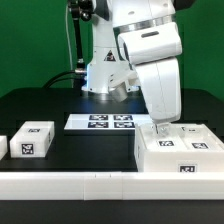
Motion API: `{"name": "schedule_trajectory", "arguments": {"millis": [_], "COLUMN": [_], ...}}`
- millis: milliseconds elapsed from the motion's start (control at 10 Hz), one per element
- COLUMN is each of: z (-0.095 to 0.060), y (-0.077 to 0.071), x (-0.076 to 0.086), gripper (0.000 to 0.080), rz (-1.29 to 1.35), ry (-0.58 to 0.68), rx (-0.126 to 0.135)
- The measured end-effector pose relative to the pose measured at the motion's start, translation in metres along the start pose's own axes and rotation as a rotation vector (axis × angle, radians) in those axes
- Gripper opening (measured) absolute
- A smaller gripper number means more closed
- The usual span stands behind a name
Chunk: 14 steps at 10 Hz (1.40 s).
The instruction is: Assemble cabinet
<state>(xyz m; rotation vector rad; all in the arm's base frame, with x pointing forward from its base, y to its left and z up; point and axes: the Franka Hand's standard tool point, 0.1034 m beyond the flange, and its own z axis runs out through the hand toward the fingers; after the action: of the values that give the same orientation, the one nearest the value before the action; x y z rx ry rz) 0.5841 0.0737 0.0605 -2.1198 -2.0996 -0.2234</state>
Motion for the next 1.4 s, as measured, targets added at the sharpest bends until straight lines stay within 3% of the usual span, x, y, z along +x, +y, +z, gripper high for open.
{"name": "schedule_trajectory", "arguments": {"millis": [100, 200, 300, 400, 500, 600, 700, 900, 1300, 1400], "z": [0.000, 0.000, -0.001, -0.012, -0.025, -0.033, -0.034, -0.032, -0.030, -0.029], "y": [0.000, 0.000, 0.000, 0.001, -0.001, -0.008, -0.015, -0.015, -0.017, -0.021], "x": [0.000, 0.000, 0.000, 0.001, 0.001, 0.002, 0.003, 0.002, 0.001, -0.002], "gripper": [0.0062, 0.0144, 0.0281, 0.0281, 0.0464, 0.0587, 0.0587, 0.0648, 0.0648, 0.0648], "rz": [0.001, 0.001, 0.003, 0.013, 0.011, 0.014, 0.015, 0.017, 0.019, 0.056], "ry": [0.000, 0.000, 0.000, -0.011, -0.029, -0.044, -0.052, -0.049, -0.049, -0.045], "rx": [0.000, 0.000, -0.002, -0.016, -0.030, -0.034, -0.032, -0.029, -0.026, -0.064]}}
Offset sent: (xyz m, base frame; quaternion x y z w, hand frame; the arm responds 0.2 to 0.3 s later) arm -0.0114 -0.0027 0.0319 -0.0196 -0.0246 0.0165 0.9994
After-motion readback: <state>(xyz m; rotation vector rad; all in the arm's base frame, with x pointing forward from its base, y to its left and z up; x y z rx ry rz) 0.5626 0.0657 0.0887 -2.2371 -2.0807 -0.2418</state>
